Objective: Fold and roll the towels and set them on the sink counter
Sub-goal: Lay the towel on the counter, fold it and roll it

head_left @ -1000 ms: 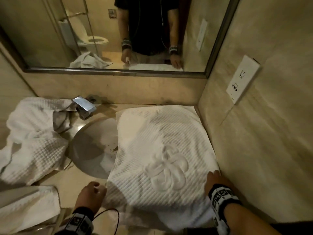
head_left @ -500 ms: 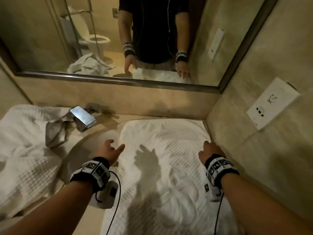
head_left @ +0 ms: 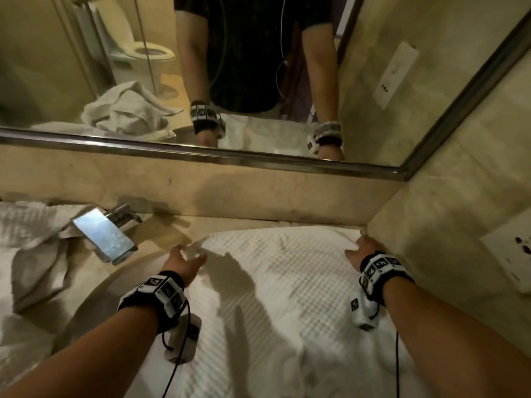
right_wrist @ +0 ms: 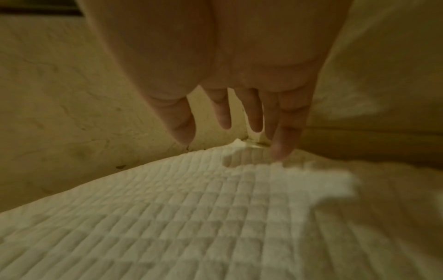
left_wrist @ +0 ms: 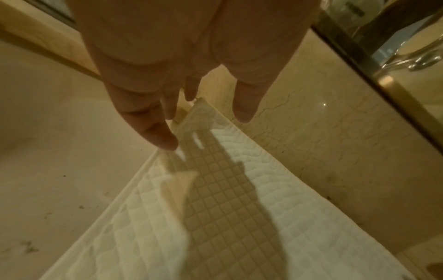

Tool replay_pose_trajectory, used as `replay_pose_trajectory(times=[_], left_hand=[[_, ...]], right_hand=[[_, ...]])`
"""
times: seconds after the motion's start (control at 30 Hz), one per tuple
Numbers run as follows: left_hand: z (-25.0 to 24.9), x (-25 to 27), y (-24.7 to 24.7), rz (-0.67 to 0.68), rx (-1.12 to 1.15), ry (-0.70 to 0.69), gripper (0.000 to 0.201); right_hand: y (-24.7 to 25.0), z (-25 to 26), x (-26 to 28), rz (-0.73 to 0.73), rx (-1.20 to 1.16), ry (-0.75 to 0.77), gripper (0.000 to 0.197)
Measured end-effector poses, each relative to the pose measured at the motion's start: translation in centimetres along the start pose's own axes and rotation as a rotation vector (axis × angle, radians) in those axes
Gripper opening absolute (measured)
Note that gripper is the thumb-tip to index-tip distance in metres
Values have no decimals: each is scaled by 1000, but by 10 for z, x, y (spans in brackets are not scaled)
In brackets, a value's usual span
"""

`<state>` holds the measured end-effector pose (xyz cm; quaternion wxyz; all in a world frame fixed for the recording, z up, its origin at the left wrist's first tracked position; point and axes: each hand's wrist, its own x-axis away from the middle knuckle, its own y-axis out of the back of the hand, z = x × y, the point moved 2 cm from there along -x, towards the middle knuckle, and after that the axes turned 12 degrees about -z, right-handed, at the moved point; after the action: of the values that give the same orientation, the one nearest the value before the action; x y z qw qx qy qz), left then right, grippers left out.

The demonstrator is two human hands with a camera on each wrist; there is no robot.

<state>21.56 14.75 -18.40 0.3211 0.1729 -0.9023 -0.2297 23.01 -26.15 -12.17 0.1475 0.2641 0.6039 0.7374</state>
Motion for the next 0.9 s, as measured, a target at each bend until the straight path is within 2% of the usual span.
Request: replay_pose_trajectory(times=[0.1, 0.17, 0.33, 0.43, 0.47, 0.6, 0.67, 0.77, 0.83, 0.9], left_hand=[[1, -17, -12, -8, 20, -7, 78], [0, -27, -19, -10, -6, -43, 69], [-1, -59, -33, 2, -88, -165, 48], [-15, -49, -27, -46, -215, -259, 24], [-18, -44, -25, -50, -274, -294, 20], [-21, -34, -18, -82, -212, -356, 17], [-25, -28, -14, -82, -165, -402, 17], [-34, -13, -5, -78, -102, -454, 15], [-42, 0, 2, -64, -78, -483, 13], [-50, 15, 8, -57, -58, -526, 12]], right_hand=[[-11, 4, -20, 28, -58, -74, 70], [-21, 5, -31, 16, -87, -121, 71], [-31, 1, -40, -120, 9, -185, 67], [-33, -5, -48, -123, 10, -257, 73], [-32, -6, -47, -113, 0, -267, 69], [-29, -7, -42, -43, -47, -193, 44], [-37, -16, -51, -81, -186, -251, 36], [-18, -13, -39, -131, -409, -238, 36], [5, -13, -22, -137, -415, -201, 25], [24, -21, -15, -208, -428, -170, 35]])
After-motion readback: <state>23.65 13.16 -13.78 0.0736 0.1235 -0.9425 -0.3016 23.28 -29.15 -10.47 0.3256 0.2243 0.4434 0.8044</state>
